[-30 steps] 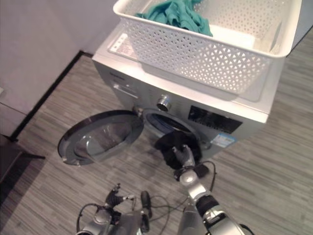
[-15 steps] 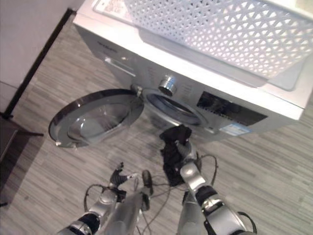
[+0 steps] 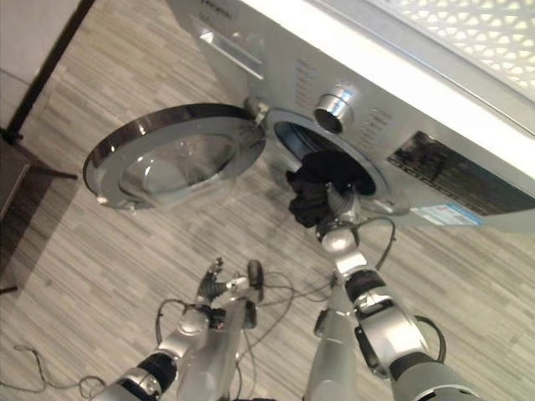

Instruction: Grab the laundry basket,head to the washer,open it,put in the laundry and shut it.

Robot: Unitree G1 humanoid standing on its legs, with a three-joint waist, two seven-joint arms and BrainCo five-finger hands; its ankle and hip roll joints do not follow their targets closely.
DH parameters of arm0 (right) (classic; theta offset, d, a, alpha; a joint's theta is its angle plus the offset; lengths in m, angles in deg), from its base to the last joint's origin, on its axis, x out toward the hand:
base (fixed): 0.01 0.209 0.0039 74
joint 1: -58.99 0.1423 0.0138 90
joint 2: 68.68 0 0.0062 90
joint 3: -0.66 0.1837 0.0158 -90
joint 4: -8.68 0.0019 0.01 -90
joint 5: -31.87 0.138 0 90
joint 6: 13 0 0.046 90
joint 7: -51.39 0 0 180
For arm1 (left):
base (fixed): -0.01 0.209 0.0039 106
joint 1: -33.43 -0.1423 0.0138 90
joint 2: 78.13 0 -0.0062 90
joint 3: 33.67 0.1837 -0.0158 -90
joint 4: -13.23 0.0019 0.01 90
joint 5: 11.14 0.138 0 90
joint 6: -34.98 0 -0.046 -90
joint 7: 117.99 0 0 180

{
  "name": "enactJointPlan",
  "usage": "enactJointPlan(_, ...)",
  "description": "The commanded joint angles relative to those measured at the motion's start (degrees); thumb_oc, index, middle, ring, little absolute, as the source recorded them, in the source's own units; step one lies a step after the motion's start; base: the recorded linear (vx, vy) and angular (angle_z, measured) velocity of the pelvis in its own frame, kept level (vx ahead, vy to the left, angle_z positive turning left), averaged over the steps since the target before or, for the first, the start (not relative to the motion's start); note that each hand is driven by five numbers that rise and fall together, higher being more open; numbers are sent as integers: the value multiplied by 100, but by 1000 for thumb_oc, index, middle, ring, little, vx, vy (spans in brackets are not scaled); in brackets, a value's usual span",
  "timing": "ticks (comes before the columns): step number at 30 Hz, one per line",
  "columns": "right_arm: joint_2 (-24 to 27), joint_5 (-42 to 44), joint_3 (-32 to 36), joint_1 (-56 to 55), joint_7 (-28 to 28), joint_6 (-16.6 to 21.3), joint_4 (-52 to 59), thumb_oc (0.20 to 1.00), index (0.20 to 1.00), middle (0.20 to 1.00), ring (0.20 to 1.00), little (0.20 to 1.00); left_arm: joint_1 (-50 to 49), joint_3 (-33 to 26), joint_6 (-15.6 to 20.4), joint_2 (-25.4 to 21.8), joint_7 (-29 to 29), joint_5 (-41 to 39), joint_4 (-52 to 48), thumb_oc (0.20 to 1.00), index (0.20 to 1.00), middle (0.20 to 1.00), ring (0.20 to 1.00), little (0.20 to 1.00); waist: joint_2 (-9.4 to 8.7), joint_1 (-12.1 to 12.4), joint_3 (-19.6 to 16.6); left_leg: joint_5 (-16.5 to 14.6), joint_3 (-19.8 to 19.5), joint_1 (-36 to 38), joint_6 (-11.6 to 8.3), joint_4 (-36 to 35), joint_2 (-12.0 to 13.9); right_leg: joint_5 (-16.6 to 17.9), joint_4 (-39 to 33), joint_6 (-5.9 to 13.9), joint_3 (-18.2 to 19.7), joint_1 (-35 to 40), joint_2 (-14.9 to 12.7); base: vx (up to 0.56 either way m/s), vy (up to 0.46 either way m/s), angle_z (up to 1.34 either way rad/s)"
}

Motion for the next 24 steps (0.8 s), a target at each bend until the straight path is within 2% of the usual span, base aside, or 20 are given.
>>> enactJointPlan(1, 477, 457, 262, 765, 412, 452, -139, 200, 200, 200, 200, 200, -173, 119, 207, -247, -13, -171, -444, 1000, 1000, 1000, 1000, 1000, 167, 266, -122, 78, -558, -475, -187, -210, -172, -1008, 730, 512, -181, -205, -145, -11, -41, 13)
enactJointPlan(6, 846, 836, 540, 1381, 702, 618, -403, 200, 200, 200, 200, 200, -173, 261, 223, -357, 32, -225, -640, 1000, 1000, 1000, 1000, 1000, 262, 421, -122, 15, -664, -835, -204, -37, -134, -1205, 1041, 473, -230, -606, -113, -6, -21, 11)
enactJointPlan(7, 938, 913, 581, 1523, 817, 644, -428, 200, 200, 200, 200, 200, -174, 302, 223, -379, 29, -238, -660, 1000, 1000, 1000, 1000, 1000, 296, 444, -113, 2, -675, -938, -205, 22, -125, -1255, 1137, 465, -242, -724, -118, 66, -46, 0)
enactJointPlan(8, 1151, 1075, 736, 1720, 1063, 720, -402, 200, 200, 200, 200, 200, -192, 347, 221, -404, 20, -280, -702, 1000, 1000, 1000, 1000, 1000, 393, 508, -110, -167, -763, -1049, -245, 98, -68, -1483, 1355, 494, -182, -910, -69, 70, -39, 7)
enactJointPlan(11, 1372, 1181, 846, 1867, 1178, 740, -420, 200, 200, 200, 200, 200, -189, 361, 213, -416, 22, -315, -739, 1000, 1000, 1000, 1000, 1000, 466, 527, -132, -170, -803, -1202, -250, 130, -65, -1569, 1526, 488, -160, -1136, -80, 30, -19, 7)
enactJointPlan(12, 1616, 1377, 912, 2087, 1249, 824, -455, 200, 200, 200, 200, 200, -184, 385, 226, -454, 7, -335, -796, 1000, 1000, 1000, 1000, 1000, 535, 564, -119, -154, -841, -1394, -264, 170, -57, -1638, 1737, 495, -174, -1394, -121, 12, -47, 3)
enactJointPlan(15, 1872, 1680, 978, 2323, 1253, 930, -605, 200, 200, 200, 200, 200, -210, 394, 209, -481, 3, -350, -775, 1000, 1000, 1000, 1000, 1000, 599, 605, -191, -132, -908, -1636, -282, 211, -72, -1741, 1982, 491, -187, -1707, -164, 18, -47, 5)
enactJointPlan(18, 2249, 2674, 1215, 2953, 1204, 1165, -1191, 200, 200, 200, 200, 200, -211, 445, 174, -520, -16, -458, -702, 1000, 1000, 1000, 1000, 1000, 713, 698, -301, -88, -1007, -1933, -331, 170, -74, -1884, 2262, 497, -209, -2116, -198, 51, -77, 21)
enactJointPlan(24, 2874, 3856, 1120, 3635, 919, 1335, -1624, 200, 200, 200, 200, 200, -314, 446, 72, -674, 47, -597, -929, 1000, 1000, 1000, 1000, 1000, 727, 780, -468, -62, -1038, -2101, -388, 81, -31, -2013, 2363, 477, -268, -2345, -158, 43, -70, 10)
